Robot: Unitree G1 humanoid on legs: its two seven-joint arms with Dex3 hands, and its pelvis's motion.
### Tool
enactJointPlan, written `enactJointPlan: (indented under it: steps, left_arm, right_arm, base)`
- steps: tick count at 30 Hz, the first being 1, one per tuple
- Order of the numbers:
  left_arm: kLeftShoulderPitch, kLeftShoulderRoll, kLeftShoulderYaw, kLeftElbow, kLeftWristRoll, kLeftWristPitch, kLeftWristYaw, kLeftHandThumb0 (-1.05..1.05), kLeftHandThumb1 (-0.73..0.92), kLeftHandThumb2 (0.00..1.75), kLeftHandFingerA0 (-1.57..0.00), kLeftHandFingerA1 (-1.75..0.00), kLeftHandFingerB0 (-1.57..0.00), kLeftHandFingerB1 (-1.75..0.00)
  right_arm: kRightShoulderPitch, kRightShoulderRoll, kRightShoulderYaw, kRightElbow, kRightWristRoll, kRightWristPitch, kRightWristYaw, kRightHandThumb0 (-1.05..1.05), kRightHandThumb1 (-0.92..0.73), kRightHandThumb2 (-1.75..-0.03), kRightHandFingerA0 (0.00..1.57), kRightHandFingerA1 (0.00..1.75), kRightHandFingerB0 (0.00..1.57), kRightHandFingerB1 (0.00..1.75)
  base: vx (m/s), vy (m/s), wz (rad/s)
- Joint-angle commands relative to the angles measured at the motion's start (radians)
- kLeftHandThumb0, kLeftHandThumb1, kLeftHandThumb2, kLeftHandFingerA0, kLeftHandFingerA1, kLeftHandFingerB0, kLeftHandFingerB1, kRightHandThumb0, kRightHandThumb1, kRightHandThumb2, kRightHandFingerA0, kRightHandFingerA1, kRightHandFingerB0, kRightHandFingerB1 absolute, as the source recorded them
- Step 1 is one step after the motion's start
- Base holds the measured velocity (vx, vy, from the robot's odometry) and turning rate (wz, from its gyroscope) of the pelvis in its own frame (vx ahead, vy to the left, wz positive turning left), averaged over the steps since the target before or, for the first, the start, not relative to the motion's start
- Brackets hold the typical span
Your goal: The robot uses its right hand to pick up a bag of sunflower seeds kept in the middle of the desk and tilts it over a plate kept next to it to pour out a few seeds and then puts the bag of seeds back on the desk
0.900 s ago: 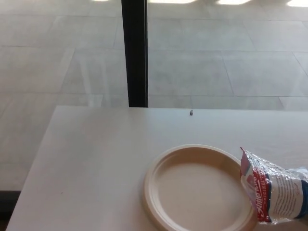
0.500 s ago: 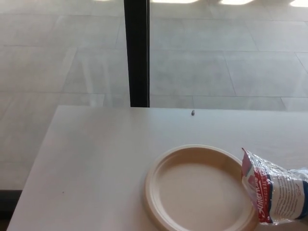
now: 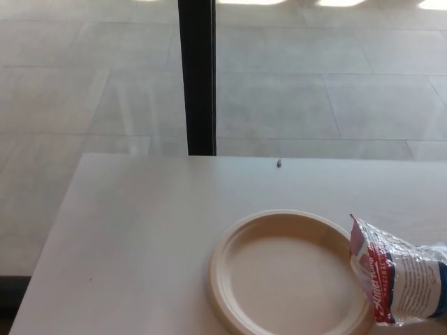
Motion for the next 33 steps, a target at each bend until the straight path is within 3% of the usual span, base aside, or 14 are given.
enactJointPlan:
  steps: [1, 33]
  left_arm:
    - [0.0, 0.005, 0.001, 0.001, 0.013, -0.012, -0.002, -0.58, 0.76, 0.63, -0.56, -0.56, -0.47, -0.46]
    - [-0.001, -0.007, -0.01, 0.004, 0.019, -0.01, 0.002, -0.58, 0.76, 0.63, -0.56, -0.56, -0.47, -0.46]
  right_arm:
    - [0.009, -0.021, 0.001, 0.005, 0.008, -0.003, 0.007, -0.57, -0.58, -0.57, 0.65, 0.63, 0.59, 0.48]
    - [0.023, -0.029, -0.004, 0.008, 0.012, -0.004, 0.007, -0.57, -0.58, -0.57, 0.65, 0.63, 0.59, 0.48]
  base:
    - [0.0, 0.0, 0.0]
    - [0.0, 0.0, 0.0]
